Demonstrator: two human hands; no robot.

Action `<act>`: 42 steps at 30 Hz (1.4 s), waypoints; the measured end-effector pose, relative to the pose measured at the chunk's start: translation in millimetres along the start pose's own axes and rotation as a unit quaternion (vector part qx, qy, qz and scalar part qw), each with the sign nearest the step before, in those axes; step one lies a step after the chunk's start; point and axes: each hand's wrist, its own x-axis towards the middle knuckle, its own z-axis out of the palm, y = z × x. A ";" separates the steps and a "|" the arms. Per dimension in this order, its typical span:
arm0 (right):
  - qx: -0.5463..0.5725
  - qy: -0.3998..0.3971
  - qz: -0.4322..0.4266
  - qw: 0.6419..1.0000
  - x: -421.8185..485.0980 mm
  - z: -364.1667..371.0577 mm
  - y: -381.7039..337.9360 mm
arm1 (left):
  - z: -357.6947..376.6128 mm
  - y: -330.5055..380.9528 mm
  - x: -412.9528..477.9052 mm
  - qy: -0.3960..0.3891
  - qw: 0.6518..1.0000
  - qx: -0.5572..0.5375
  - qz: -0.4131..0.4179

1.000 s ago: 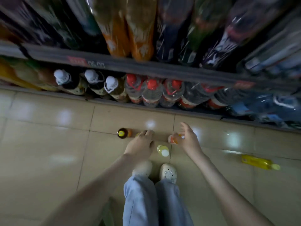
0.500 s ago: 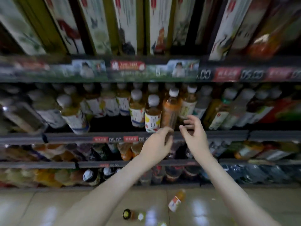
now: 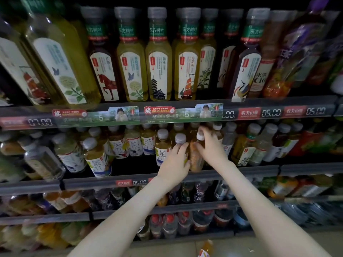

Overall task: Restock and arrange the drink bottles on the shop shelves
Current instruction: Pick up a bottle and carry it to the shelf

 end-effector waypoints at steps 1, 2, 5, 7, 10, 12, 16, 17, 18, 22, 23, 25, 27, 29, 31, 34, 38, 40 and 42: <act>-0.030 -0.001 -0.010 1.000 -3.8 -3.3 -1.7 | 0.4 0.5 1.0 -0.005 1.000 -0.003 0.002; -0.063 -0.007 -0.019 0.998 -9.7 -6.7 -4.4 | 1.8 1.6 2.4 -0.013 1.000 -0.008 0.006; -0.090 -0.028 -0.022 0.995 -31.4 -9.0 -2.8 | 8.6 6.7 3.8 -0.047 0.999 -0.018 0.012; -0.037 -0.014 0.008 0.999 -46.3 -9.8 4.2 | 14.4 10.9 1.9 -0.059 0.998 -0.018 0.023; 0.078 0.073 0.043 0.993 -58.5 -21.3 8.9 | 22.0 16.8 -4.1 -0.056 0.997 -0.032 0.050; 0.115 0.110 0.045 0.986 -60.4 -37.4 8.4 | 28.1 24.7 -8.6 -0.059 0.996 -0.049 0.052; 0.105 0.085 0.065 0.989 -68.3 -67.3 19.5 | 45.4 44.3 -19.3 -0.081 0.993 -0.074 0.041; 0.095 0.066 0.074 0.990 -73.6 -70.6 27.4 | 52.3 48.3 -22.7 -0.092 0.992 -0.079 0.037; 0.087 0.042 0.085 0.992 -80.0 -71.5 38.4 | 60.4 52.7 -26.6 -0.107 0.990 -0.081 0.032; 0.064 -0.056 0.145 0.986 -114.7 -54.7 101.0 | 106.3 65.3 -48.5 -0.182 0.981 -0.065 -0.010; 0.059 -0.078 0.157 0.983 -124.8 -47.2 120.2 | 121.6 66.8 -56.6 -0.200 0.977 -0.064 -0.026; 0.046 -0.130 0.186 0.973 -147.2 -27.8 162.2 | 158.4 67.1 -76.2 -0.225 0.970 -0.069 -0.062; 0.031 -0.180 0.202 0.962 -172.3 3.3 215.6 | 209.2 59.1 -100.8 -0.251 0.958 -0.066 -0.121; 0.012 -0.218 0.222 0.950 -196.9 44.1 275.7 | 269.7 42.6 -126.7 -0.286 0.940 -0.041 -0.179; 0.000 -0.232 0.251 0.940 -221.8 91.5 337.2 | 337.2 18.0 -156.3 -0.318 0.925 -0.018 -0.206; -0.002 -0.218 0.298 0.929 -258.8 167.8 429.6 | 440.3 -27.7 -202.3 -0.337 0.908 -0.015 -0.247; -0.012 -0.206 0.321 0.924 -297.8 264.2 536.9 | 566.4 -92.8 -247.8 -0.354 0.898 -0.008 -0.259; 0.006 -0.185 0.343 0.921 -311.5 304.0 580.2 | 615.1 -120.8 -254.8 -0.359 0.897 0.006 -0.257; 0.042 -0.158 0.370 0.915 -320.3 336.5 617.9 | 660.6 -146.0 -251.8 -0.357 0.901 0.026 -0.245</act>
